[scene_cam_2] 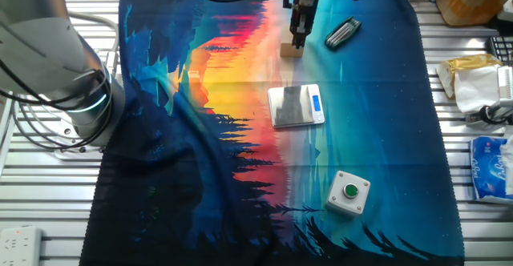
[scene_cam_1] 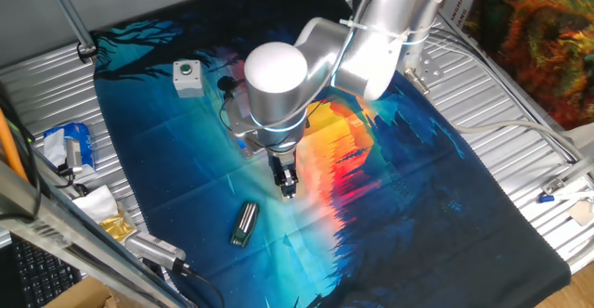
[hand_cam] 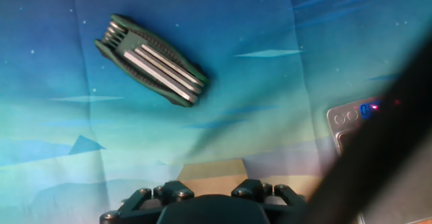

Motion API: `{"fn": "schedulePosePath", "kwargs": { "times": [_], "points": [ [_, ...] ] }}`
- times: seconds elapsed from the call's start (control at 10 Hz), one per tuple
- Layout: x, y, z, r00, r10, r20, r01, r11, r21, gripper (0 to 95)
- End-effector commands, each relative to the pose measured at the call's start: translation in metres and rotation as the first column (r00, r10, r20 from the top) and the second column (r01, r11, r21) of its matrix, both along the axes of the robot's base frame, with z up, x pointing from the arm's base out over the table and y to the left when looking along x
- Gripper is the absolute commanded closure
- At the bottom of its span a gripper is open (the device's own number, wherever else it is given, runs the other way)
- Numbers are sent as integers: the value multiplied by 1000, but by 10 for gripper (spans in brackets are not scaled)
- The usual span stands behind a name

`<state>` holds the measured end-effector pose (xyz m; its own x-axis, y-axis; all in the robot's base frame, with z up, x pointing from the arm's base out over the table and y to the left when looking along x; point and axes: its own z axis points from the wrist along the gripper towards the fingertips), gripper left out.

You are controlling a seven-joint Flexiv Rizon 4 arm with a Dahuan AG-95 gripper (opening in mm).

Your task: Place the block on the scale

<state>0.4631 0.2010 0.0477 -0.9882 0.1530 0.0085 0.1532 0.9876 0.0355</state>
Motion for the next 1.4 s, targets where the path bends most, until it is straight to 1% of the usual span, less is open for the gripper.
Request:
{"fn": "schedulePosePath", "kwargs": {
  "times": [0.1,0.3,0.5,0.6,0.7,0.8,1.0,1.1,1.3,1.4],
  "points": [
    [0,0,10,1000,-3,-14,3,1000,6,950],
    [0,-5,23,1000,0,-26,0,1000,3,950],
    [0,-14,31,999,11,-38,-10,1000,8,950],
    [-1,-27,42,998,35,-45,-35,999,11,950],
    [-2,-38,49,997,50,-57,-49,999,18,950],
    [-4,-53,57,995,73,-68,-71,997,28,950],
    [-10,-75,67,991,113,-73,-111,993,33,950],
    [-15,-91,74,987,138,-82,-135,990,38,950],
    [-20,-105,79,983,161,-84,-159,987,37,950],
    [-22,-114,78,981,178,-79,-176,984,29,950]
  ]
}}
